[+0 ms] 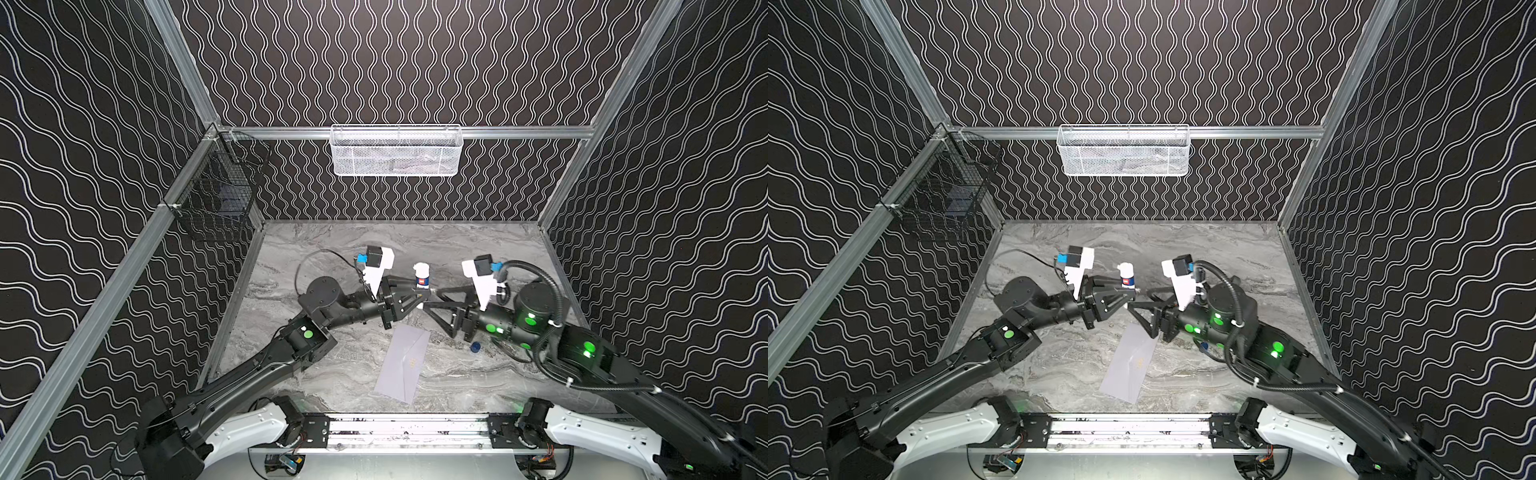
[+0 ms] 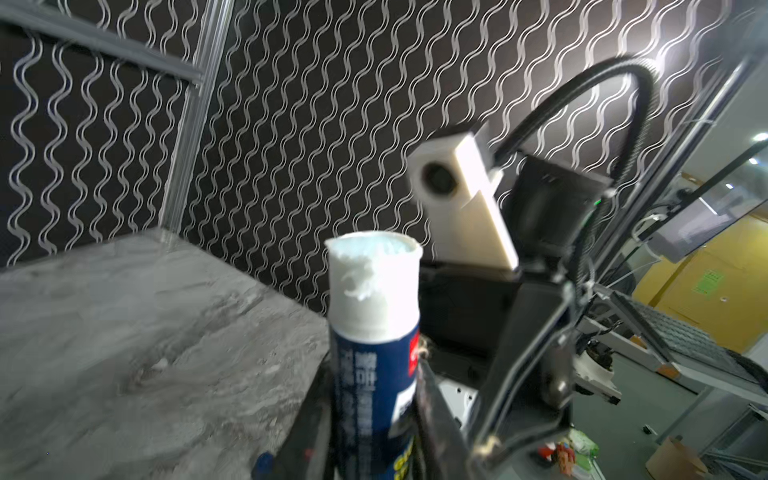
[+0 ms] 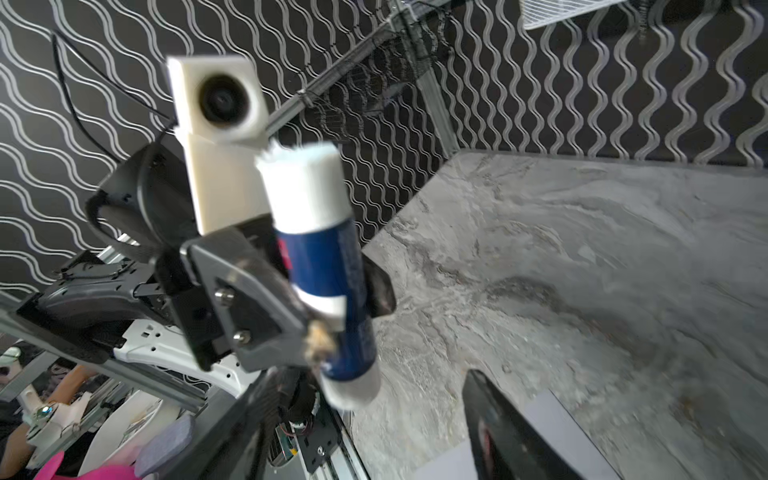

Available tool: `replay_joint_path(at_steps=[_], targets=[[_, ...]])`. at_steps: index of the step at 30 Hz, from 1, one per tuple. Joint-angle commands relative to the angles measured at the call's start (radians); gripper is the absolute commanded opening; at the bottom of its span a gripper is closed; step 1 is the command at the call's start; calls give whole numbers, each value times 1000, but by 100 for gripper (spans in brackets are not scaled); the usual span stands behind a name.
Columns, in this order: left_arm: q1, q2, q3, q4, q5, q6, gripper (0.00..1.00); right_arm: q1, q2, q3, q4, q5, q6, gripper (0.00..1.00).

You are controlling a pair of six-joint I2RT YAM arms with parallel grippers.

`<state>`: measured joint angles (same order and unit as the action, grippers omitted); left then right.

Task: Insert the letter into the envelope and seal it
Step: 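Open the right gripper and lower it toward the blue cap while the left holds, then grasp the blue cap on the table with the right gripper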

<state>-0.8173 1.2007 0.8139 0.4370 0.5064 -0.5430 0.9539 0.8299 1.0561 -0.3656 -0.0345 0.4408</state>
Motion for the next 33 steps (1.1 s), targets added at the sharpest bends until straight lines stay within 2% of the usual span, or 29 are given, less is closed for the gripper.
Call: replay_joint_path(at_steps=[1,3,5,7,11,13,15,19,26,33], targets=[[-4,12,-37,-27,-31,74,0,-4,-5,31,-405,293,152,70],[-22,21,-52,-36,-38,113,0,-19,9,3,-491,388,223,71],[-47,22,-70,-44,-51,151,0,-77,15,-68,-491,386,269,71],[-71,17,-101,-24,-69,168,0,-186,18,-146,-439,291,266,70],[-101,5,-127,-41,-86,223,0,-461,43,-255,-357,14,185,70],[-110,0,-130,-63,-92,253,0,-579,78,-304,-318,-85,144,68],[-112,-2,-134,-75,-95,266,0,-638,132,-336,-284,-153,117,66],[-113,-9,-142,-103,-100,271,0,-666,241,-360,-225,-196,65,66],[-112,-16,-135,-131,-116,281,0,-665,285,-417,-197,-128,67,63],[-112,-15,-125,-156,-121,293,0,-633,348,-433,-216,-55,134,63]])
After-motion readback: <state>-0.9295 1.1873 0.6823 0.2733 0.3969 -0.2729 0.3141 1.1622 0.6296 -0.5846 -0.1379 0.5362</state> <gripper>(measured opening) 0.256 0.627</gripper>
